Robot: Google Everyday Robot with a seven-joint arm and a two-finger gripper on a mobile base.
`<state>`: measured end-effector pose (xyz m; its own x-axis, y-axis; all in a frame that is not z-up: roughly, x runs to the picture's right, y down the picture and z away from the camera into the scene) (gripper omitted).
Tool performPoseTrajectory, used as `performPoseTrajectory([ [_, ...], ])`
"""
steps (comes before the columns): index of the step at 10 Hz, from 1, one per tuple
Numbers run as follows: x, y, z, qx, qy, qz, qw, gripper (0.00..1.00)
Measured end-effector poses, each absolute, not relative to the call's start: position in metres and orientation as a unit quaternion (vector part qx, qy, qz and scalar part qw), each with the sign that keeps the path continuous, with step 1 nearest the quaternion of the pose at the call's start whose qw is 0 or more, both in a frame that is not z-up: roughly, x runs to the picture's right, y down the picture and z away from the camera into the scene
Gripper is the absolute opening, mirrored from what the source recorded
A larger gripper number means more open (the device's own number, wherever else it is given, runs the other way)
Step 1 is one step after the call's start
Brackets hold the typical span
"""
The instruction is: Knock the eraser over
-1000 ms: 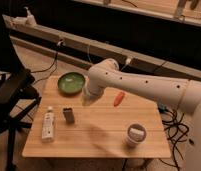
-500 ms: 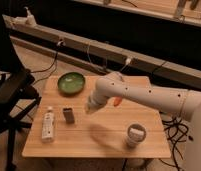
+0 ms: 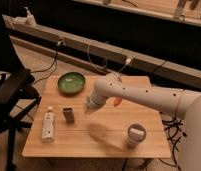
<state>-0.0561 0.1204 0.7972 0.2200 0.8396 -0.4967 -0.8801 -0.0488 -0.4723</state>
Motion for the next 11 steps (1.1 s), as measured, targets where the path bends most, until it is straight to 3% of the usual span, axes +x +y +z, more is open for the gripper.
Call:
performPoseTrajectory([
  [11, -0.087, 0.13, 0.802, -0.387, 0.033, 0.623, 0.679, 0.4],
])
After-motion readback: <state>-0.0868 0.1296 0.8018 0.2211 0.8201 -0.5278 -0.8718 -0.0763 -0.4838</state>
